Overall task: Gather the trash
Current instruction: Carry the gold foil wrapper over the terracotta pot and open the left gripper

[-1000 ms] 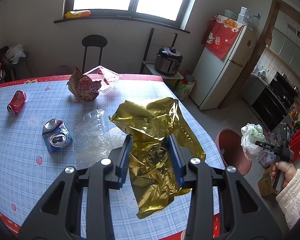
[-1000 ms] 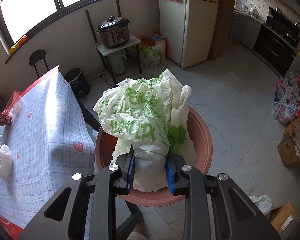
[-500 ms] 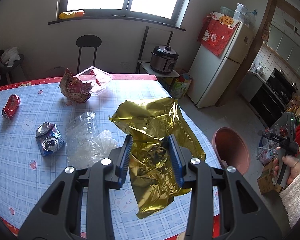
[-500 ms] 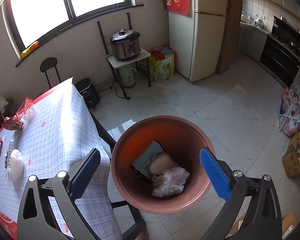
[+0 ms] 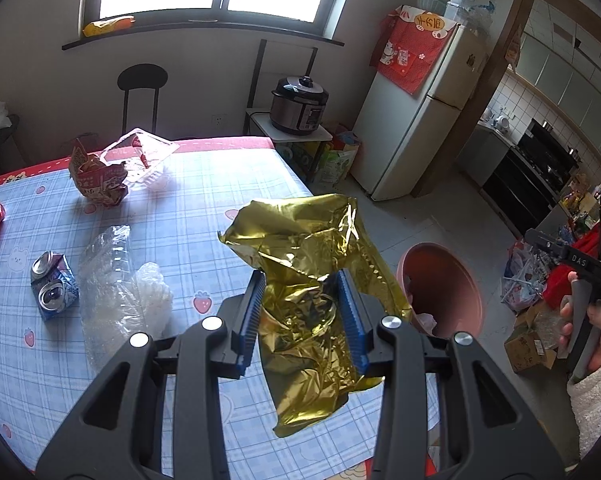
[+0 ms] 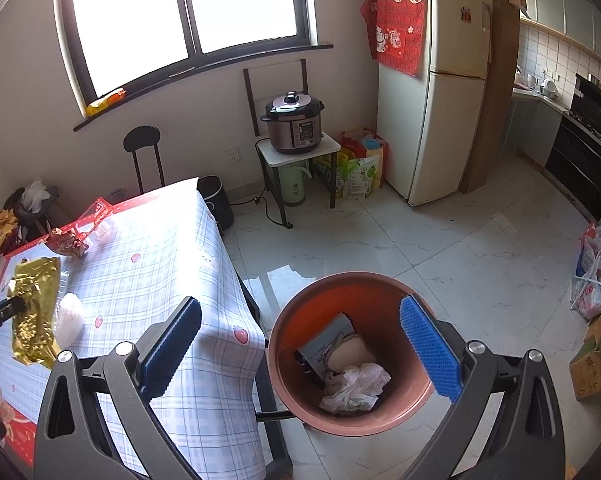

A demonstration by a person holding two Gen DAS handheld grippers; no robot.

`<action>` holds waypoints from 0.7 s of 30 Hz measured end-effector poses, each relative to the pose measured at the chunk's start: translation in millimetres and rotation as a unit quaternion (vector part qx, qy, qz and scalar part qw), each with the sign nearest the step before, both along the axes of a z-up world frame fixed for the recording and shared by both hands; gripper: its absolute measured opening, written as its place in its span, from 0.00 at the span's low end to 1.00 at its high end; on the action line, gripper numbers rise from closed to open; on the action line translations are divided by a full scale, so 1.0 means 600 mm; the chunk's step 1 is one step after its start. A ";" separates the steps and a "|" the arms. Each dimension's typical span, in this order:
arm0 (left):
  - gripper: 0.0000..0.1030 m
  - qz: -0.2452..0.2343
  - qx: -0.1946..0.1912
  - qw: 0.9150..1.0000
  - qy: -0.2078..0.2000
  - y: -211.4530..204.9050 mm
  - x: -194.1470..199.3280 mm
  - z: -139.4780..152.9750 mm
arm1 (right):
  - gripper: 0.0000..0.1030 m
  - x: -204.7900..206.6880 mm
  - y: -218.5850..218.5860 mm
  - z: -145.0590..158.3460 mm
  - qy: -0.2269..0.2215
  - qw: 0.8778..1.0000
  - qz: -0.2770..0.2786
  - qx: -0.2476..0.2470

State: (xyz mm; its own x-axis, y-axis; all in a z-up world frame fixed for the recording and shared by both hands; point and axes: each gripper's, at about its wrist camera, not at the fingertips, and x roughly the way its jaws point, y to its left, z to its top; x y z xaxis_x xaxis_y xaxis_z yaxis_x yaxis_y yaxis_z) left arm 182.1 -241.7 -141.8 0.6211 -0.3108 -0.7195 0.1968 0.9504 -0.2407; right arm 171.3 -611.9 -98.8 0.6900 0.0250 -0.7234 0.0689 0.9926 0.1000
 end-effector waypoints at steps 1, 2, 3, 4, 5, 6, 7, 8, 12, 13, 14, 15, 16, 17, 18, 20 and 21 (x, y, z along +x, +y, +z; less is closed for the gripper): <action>0.38 -0.006 -0.001 1.000 0.002 -0.014 0.004 -0.002 | 0.95 -0.002 -0.002 0.004 -0.002 1.000 -0.001 0.002; 0.38 -0.012 -0.002 1.000 0.005 -0.028 0.008 -0.006 | 0.95 -0.004 -0.004 0.009 -0.005 1.000 -0.003 0.004; 0.38 -0.019 -0.003 1.000 0.007 -0.043 0.012 -0.010 | 0.95 -0.007 -0.008 0.014 -0.008 1.000 -0.005 0.007; 0.38 -0.026 -0.004 1.000 0.010 -0.060 0.016 -0.015 | 0.95 -0.008 -0.012 0.017 -0.010 1.000 -0.007 0.010; 0.38 -0.035 -0.006 0.999 0.013 -0.078 0.021 -0.019 | 0.95 -0.011 -0.016 0.022 -0.013 1.000 -0.009 0.011; 0.38 -0.044 -0.009 0.999 0.016 -0.098 0.026 -0.025 | 0.95 -0.015 -0.020 0.026 -0.016 1.000 -0.012 0.013; 0.38 -0.055 -0.011 0.998 0.019 -0.117 0.031 -0.031 | 0.95 -0.019 -0.026 0.030 -0.019 1.000 -0.014 0.014; 0.38 -0.066 -0.011 0.998 0.021 -0.140 0.036 -0.037 | 0.95 -0.022 -0.030 0.034 -0.020 1.000 -0.016 0.014; 0.38 -0.111 -0.018 0.993 0.036 -0.240 0.054 -0.067 | 0.95 -0.035 -0.051 0.042 -0.021 0.999 -0.028 0.010; 0.38 -0.121 -0.020 0.992 0.039 -0.266 0.060 -0.075 | 0.95 -0.038 -0.057 0.044 -0.021 0.999 -0.032 0.009; 0.38 -0.131 -0.023 0.990 0.043 -0.292 0.065 -0.082 | 0.95 -0.042 -0.063 0.045 -0.021 0.999 -0.036 0.008; 0.38 -0.140 -0.025 0.989 0.048 -0.319 0.071 -0.090 | 0.95 -0.046 -0.069 0.047 -0.021 0.999 -0.039 0.008; 0.38 -0.147 -0.029 0.987 0.052 -0.343 0.076 -0.097 | 0.95 -0.049 -0.075 0.046 -0.021 0.999 -0.044 0.008; 0.38 -0.157 -0.035 0.986 0.054 -0.367 0.081 -0.103 | 0.95 -0.054 -0.081 0.047 -0.021 0.999 -0.048 0.007; 0.39 -0.168 -0.044 0.983 0.058 -0.389 0.087 -0.107 | 0.95 -0.058 -0.087 0.049 -0.020 0.998 -0.053 0.006; 0.42 -0.195 -0.057 0.977 0.066 -0.433 0.097 -0.114 | 0.95 -0.067 -0.098 0.051 -0.020 0.998 -0.061 0.005; 0.57 -0.204 -0.057 0.975 0.064 -0.450 0.100 -0.114 | 0.95 -0.071 -0.104 0.052 -0.019 0.998 -0.066 0.003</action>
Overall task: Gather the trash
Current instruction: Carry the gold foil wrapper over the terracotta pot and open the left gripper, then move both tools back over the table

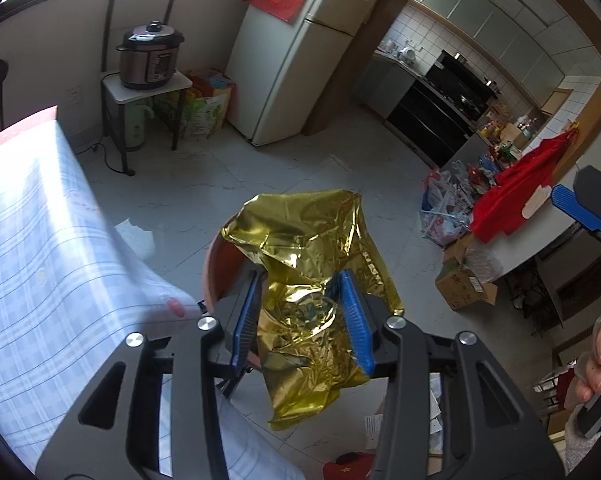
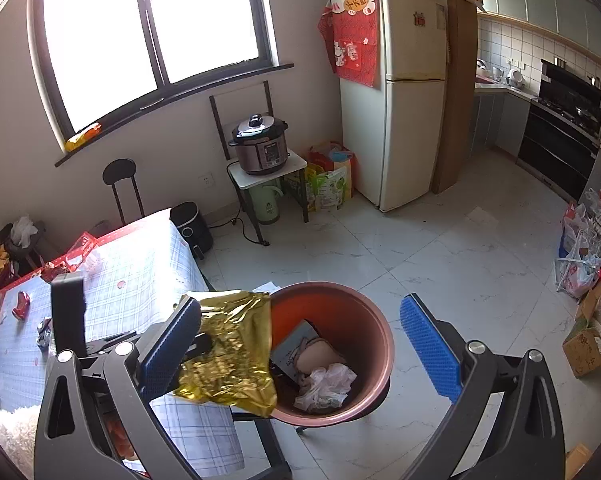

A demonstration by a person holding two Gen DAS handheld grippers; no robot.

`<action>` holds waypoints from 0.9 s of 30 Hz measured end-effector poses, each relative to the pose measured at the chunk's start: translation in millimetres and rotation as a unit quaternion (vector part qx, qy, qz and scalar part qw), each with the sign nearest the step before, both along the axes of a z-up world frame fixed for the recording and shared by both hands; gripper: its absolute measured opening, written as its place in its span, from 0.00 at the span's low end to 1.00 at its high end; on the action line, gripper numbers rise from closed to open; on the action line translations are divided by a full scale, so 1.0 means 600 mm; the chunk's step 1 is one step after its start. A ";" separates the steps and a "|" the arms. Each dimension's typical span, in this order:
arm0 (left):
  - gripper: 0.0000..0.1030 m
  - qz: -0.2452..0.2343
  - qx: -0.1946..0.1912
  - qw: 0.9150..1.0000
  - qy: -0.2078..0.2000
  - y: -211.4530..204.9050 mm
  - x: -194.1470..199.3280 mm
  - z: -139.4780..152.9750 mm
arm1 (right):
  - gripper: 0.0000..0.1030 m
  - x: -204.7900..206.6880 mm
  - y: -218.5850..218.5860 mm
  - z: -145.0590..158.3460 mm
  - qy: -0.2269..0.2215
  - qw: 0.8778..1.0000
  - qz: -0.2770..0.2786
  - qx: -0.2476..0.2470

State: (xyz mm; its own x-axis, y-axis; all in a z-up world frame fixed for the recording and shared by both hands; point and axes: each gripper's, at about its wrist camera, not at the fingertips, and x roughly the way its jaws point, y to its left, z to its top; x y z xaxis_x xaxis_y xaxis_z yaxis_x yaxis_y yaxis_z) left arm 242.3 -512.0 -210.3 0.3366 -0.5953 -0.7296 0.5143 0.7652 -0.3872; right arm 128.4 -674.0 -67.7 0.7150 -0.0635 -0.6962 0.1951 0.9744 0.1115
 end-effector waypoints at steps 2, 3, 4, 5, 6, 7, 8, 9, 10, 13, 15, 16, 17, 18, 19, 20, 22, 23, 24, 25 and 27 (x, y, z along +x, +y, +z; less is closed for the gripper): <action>0.75 -0.006 -0.006 1.000 -0.019 -0.019 0.005 0.010 | 0.95 -0.007 -0.009 0.002 0.000 1.000 -0.010 -0.001; 0.79 -0.004 -0.010 1.000 -0.030 -0.021 0.006 0.018 | 0.95 -0.011 -0.013 0.003 0.000 1.000 -0.014 0.000; 0.81 -0.002 -0.014 0.999 -0.037 -0.020 0.008 0.027 | 0.95 -0.015 -0.016 0.004 -0.002 1.000 -0.017 0.003; 0.81 0.003 -0.020 0.999 -0.042 -0.013 0.011 0.037 | 0.95 -0.018 -0.017 0.006 -0.005 1.000 -0.019 0.005; 0.83 0.007 -0.024 0.999 -0.045 -0.004 0.012 0.047 | 0.95 -0.021 -0.018 0.007 -0.007 1.000 -0.021 0.008; 0.88 0.013 -0.026 0.998 -0.050 0.007 0.015 0.057 | 0.95 -0.023 -0.017 0.009 -0.009 1.000 -0.022 0.009; 0.90 0.020 -0.029 0.998 -0.059 0.020 0.014 0.069 | 0.95 -0.024 -0.015 0.010 -0.010 1.000 -0.022 0.011; 0.90 0.027 -0.031 0.997 -0.070 0.035 0.012 0.081 | 0.95 -0.025 -0.012 0.010 -0.011 1.000 -0.021 0.013; 0.90 0.032 -0.031 0.996 -0.079 0.050 0.010 0.092 | 0.95 -0.027 -0.009 0.011 -0.012 1.000 -0.020 0.015; 0.92 0.054 -0.034 0.993 -0.104 0.102 -0.006 0.128 | 0.95 -0.022 0.008 0.012 -0.014 1.000 -0.011 0.020; 0.94 0.069 -0.036 0.989 -0.124 0.141 -0.021 0.150 | 0.95 -0.017 0.024 0.015 -0.016 1.000 -0.002 0.022; 0.94 0.079 -0.034 0.987 -0.135 0.163 -0.033 0.160 | 0.95 -0.015 0.034 0.017 -0.017 1.000 0.004 0.023; 0.94 0.089 -0.028 0.985 -0.147 0.185 -0.042 0.170 | 0.95 -0.013 0.045 0.018 -0.018 1.000 0.011 0.023; 0.94 0.101 -0.020 0.982 -0.156 0.207 -0.053 0.179 | 0.95 -0.010 0.059 0.020 -0.019 0.999 0.018 0.024; 0.94 0.116 -0.009 0.980 -0.164 0.230 -0.063 0.188 | 0.95 -0.007 0.072 0.022 -0.020 0.999 0.026 0.025; 0.94 0.132 0.000 0.976 -0.170 0.254 -0.073 0.196 | 0.95 -0.004 0.087 0.024 -0.021 0.999 0.035 0.026; 0.94 0.163 0.009 0.969 -0.183 0.307 -0.094 0.211 | 0.95 0.003 0.120 0.029 -0.024 0.998 0.054 0.027; 0.94 0.179 0.006 0.966 -0.189 0.337 -0.100 0.218 | 0.95 0.006 0.137 0.031 -0.026 0.997 0.063 0.029; 0.94 0.193 0.003 0.962 -0.191 0.367 -0.108 0.223 | 0.95 0.009 0.154 0.031 -0.026 0.996 0.074 0.030; 0.94 0.207 0.005 0.960 -0.189 0.397 -0.116 0.227 | 0.95 0.013 0.172 0.032 -0.026 0.996 0.083 0.032; 0.94 0.242 0.010 0.951 -0.191 0.460 -0.135 0.230 | 0.95 0.022 0.207 0.032 -0.025 0.994 0.102 0.034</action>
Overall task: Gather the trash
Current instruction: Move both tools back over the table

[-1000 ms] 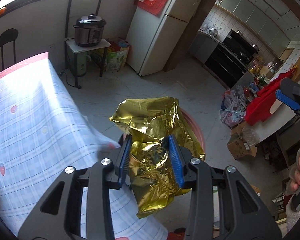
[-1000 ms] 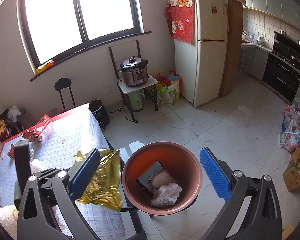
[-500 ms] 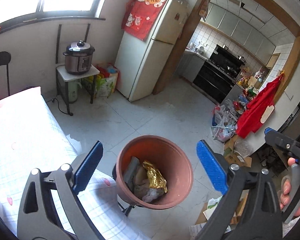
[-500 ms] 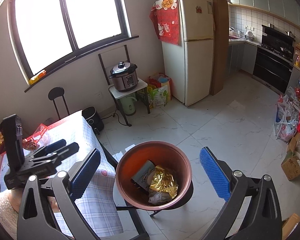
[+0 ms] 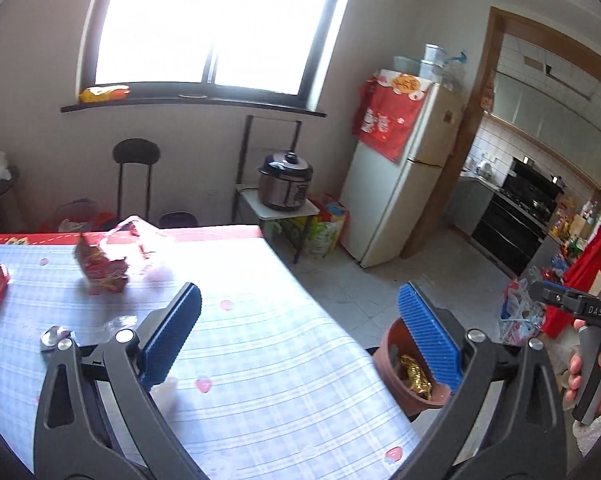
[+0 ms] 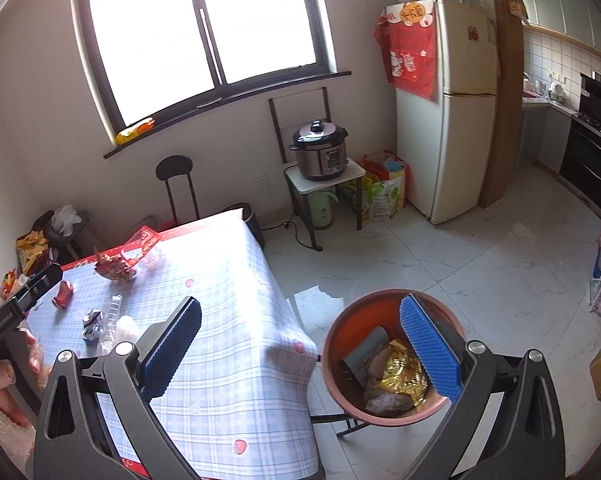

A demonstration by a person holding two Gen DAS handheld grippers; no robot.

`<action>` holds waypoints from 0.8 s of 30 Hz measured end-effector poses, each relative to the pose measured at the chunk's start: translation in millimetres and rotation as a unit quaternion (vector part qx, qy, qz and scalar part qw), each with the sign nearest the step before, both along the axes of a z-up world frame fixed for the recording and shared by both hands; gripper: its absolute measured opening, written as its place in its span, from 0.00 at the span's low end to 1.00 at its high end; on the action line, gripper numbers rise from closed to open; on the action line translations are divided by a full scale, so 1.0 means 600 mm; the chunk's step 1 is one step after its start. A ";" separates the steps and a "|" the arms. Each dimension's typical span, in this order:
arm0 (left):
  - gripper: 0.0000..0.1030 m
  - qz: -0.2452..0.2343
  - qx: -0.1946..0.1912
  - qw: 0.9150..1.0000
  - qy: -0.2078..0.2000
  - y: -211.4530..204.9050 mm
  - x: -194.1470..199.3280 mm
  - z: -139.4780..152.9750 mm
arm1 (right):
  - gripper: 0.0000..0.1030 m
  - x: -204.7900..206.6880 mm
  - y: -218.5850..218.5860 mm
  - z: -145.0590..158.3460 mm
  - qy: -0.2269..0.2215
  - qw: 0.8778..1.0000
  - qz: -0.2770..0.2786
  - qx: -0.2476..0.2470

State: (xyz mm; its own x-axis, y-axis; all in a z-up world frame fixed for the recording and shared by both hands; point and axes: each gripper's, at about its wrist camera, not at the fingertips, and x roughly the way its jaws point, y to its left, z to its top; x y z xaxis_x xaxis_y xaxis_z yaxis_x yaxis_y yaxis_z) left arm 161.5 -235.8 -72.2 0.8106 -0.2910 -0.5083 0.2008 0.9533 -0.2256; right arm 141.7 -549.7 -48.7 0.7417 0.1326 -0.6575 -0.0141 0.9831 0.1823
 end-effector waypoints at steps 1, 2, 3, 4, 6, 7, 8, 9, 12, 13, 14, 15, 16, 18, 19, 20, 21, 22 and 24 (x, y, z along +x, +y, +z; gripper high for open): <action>0.94 0.019 -0.001 1.000 -0.004 0.035 -0.012 0.000 | 0.95 0.004 0.018 -0.002 0.000 1.000 0.010 0.001; 0.94 0.038 0.001 0.999 -0.005 0.069 -0.022 0.000 | 0.95 0.008 0.035 -0.003 0.001 1.000 0.020 0.003; 0.94 0.057 0.005 0.998 -0.002 0.102 -0.034 -0.003 | 0.95 0.012 0.053 -0.006 0.002 1.000 0.030 0.004; 0.94 0.075 0.009 0.997 0.003 0.135 -0.043 -0.006 | 0.95 0.017 0.071 -0.009 0.005 0.999 0.039 0.005; 0.94 0.112 0.019 0.993 0.015 0.200 -0.066 -0.014 | 0.95 0.027 0.106 -0.015 0.010 0.998 0.057 0.007; 0.94 0.130 0.025 0.991 0.022 0.232 -0.079 -0.020 | 0.95 0.031 0.124 -0.018 0.013 0.998 0.067 0.008; 0.94 0.143 0.027 0.989 0.030 0.263 -0.090 -0.024 | 0.95 0.035 0.143 -0.022 0.015 0.997 0.076 0.009; 0.94 0.156 0.028 0.987 0.036 0.294 -0.105 -0.030 | 0.95 0.039 0.162 -0.027 0.018 0.996 0.083 0.008; 0.94 0.190 0.028 0.980 0.056 0.374 -0.145 -0.047 | 0.95 0.051 0.220 -0.043 0.027 0.994 0.104 0.004; 0.94 0.203 0.028 0.977 0.062 0.398 -0.159 -0.053 | 0.95 0.054 0.238 -0.048 0.032 0.993 0.111 0.003; 0.94 0.213 0.027 0.974 0.067 0.421 -0.172 -0.059 | 0.95 0.058 0.257 -0.054 0.035 0.992 0.117 0.003; 0.94 0.221 0.025 0.973 0.069 0.443 -0.186 -0.065 | 0.95 0.062 0.279 -0.060 0.037 0.992 0.124 0.002; 0.94 0.232 0.022 0.970 0.070 0.463 -0.200 -0.070 | 0.95 0.065 0.299 -0.065 0.037 0.991 0.130 0.002; 0.94 0.252 0.013 0.965 0.076 0.496 -0.224 -0.084 | 0.95 0.072 0.338 -0.079 0.040 0.989 0.144 0.003; 0.94 0.260 0.006 0.962 0.079 0.514 -0.233 -0.092 | 0.95 0.077 0.358 -0.087 0.044 0.987 0.153 0.005; 0.94 0.267 0.001 0.960 0.082 0.526 -0.241 -0.100 | 0.95 0.081 0.378 -0.096 0.048 0.985 0.164 0.008; 0.94 0.272 -0.003 0.958 0.085 0.540 -0.248 -0.107 | 0.95 0.087 0.400 -0.107 0.052 0.983 0.176 0.010; 0.94 0.275 -0.005 0.957 0.087 0.551 -0.254 -0.114 | 0.95 0.093 0.422 -0.120 0.057 0.980 0.189 0.012; 0.94 0.279 -0.004 0.956 0.093 0.571 -0.261 -0.126 | 0.95 0.103 0.468 -0.151 0.073 0.975 0.208 0.004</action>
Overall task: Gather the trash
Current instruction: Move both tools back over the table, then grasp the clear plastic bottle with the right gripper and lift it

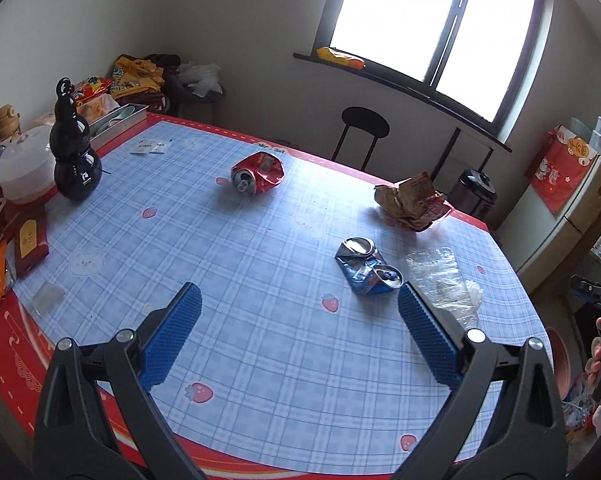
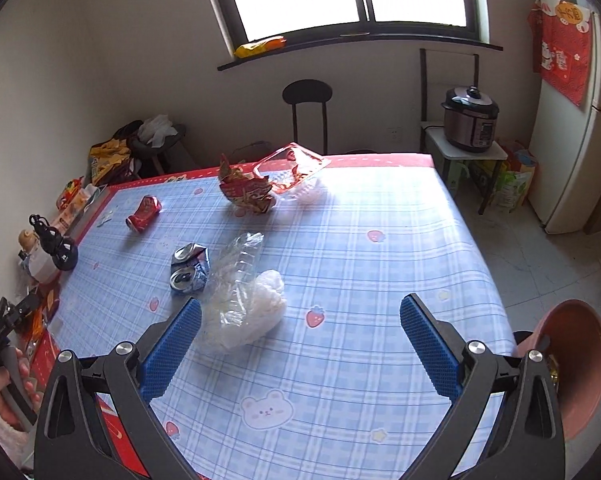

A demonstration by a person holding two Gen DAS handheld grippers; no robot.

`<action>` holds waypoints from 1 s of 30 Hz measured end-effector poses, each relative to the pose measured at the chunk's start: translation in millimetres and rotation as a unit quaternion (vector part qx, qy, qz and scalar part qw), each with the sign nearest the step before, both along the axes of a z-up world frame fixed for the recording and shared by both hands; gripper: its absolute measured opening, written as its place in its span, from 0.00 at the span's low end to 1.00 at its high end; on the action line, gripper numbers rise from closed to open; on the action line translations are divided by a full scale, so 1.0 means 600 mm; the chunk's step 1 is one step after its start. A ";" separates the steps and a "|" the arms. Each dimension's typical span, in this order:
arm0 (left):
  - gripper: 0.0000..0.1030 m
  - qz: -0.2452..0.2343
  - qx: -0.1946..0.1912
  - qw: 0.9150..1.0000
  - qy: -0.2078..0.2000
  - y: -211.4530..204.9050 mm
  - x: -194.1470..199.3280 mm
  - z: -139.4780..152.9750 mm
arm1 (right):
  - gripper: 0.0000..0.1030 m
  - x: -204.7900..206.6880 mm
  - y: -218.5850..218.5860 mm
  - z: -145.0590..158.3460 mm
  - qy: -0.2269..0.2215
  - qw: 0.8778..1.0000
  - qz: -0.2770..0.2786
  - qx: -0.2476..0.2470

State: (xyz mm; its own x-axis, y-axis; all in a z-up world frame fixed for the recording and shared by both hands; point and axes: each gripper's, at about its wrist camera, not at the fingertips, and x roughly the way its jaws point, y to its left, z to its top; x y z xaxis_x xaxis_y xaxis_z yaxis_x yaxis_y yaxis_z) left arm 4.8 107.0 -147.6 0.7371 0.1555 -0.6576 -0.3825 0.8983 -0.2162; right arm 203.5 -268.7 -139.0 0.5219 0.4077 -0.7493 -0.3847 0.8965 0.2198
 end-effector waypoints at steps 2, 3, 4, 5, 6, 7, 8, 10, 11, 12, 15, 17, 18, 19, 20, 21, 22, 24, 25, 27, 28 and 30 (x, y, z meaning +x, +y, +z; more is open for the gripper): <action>0.94 0.001 -0.001 1.000 0.004 0.016 -0.005 -0.010 | 0.94 0.007 0.046 -0.034 0.020 0.999 0.023 -0.009; 0.94 0.002 -0.001 1.000 0.004 0.024 -0.006 -0.014 | 0.94 0.011 0.068 -0.050 0.031 0.999 0.033 -0.011; 0.94 0.003 -0.003 1.000 0.005 0.032 -0.008 -0.018 | 0.92 0.015 0.089 -0.066 0.041 0.998 0.043 -0.011; 0.94 0.003 -0.004 1.000 0.007 0.039 -0.009 -0.021 | 0.88 0.020 0.110 -0.080 0.049 0.997 0.051 -0.013; 0.94 0.004 -0.005 1.000 0.008 0.048 -0.011 -0.025 | 0.86 0.025 0.131 -0.092 0.054 0.997 0.057 -0.015; 0.94 0.004 -0.008 1.000 0.010 0.056 -0.011 -0.029 | 0.82 0.030 0.148 -0.103 0.060 0.996 0.062 -0.015; 0.94 0.005 -0.011 1.000 0.010 0.065 -0.013 -0.033 | 0.78 0.036 0.163 -0.115 0.068 0.996 0.064 -0.014; 0.94 0.006 -0.019 1.000 0.010 0.082 -0.015 -0.039 | 0.72 0.045 0.189 -0.135 0.080 0.995 0.054 -0.026; 0.94 0.006 -0.022 1.000 0.010 0.090 -0.016 -0.042 | 0.70 0.047 0.197 -0.142 0.086 0.995 0.048 -0.023; 0.94 0.006 -0.025 1.000 0.010 0.098 -0.017 -0.045 | 0.70 0.050 0.202 -0.148 0.091 0.995 0.043 -0.015; 0.94 0.002 -0.031 0.999 0.017 0.115 -0.017 -0.054 | 0.70 0.056 0.214 -0.162 0.098 0.995 0.030 -0.018; 0.94 0.000 -0.034 0.999 0.021 0.127 -0.015 -0.059 | 0.70 0.065 0.215 -0.172 0.103 0.994 0.022 -0.022; 0.94 -0.001 -0.036 0.999 0.022 0.132 -0.014 -0.062 | 0.70 0.069 0.216 -0.176 0.106 0.994 0.018 -0.020; 0.94 -0.001 -0.039 0.999 0.022 0.137 -0.013 -0.065 | 0.70 0.074 0.215 -0.179 0.108 0.994 0.012 -0.019; 0.94 -0.001 -0.042 0.999 0.022 0.142 -0.012 -0.066 | 0.70 0.078 0.214 -0.182 0.110 0.994 0.007 -0.016; 0.94 -0.001 -0.045 0.999 0.022 0.146 -0.009 -0.068 | 0.70 0.082 0.214 -0.184 0.114 0.993 0.004 -0.010; 0.94 -0.002 -0.049 0.999 0.022 0.149 -0.007 -0.070 | 0.70 0.086 0.214 -0.186 0.117 0.993 0.000 -0.006; 0.94 -0.005 -0.053 0.998 0.023 0.152 -0.001 -0.074 | 0.70 0.092 0.215 -0.186 0.122 0.993 -0.005 -0.004; 0.94 -0.008 -0.055 0.998 0.023 0.151 0.003 -0.075 | 0.73 0.095 0.217 -0.186 0.124 0.992 -0.005 -0.001; 0.94 -0.015 -0.057 0.998 0.023 0.147 0.008 -0.076 | 0.79 0.098 0.218 -0.186 0.127 0.992 -0.011 -0.001; 0.94 -0.019 -0.057 0.998 0.023 0.144 0.010 -0.076 | 0.81 0.099 0.218 -0.186 0.129 0.991 -0.016 0.000; 0.94 -0.025 -0.057 0.998 0.023 0.138 0.013 -0.078 | 0.81 0.099 0.214 -0.185 0.132 0.991 -0.024 0.009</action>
State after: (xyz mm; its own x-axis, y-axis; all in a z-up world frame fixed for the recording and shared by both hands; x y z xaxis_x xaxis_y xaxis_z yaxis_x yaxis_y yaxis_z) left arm 12.7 190.1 -194.1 0.7105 0.0422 -0.7024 -0.3503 0.8869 -0.3011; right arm 262.9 -140.2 -250.2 0.3276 0.4014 -0.8553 -0.2689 0.9074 0.3228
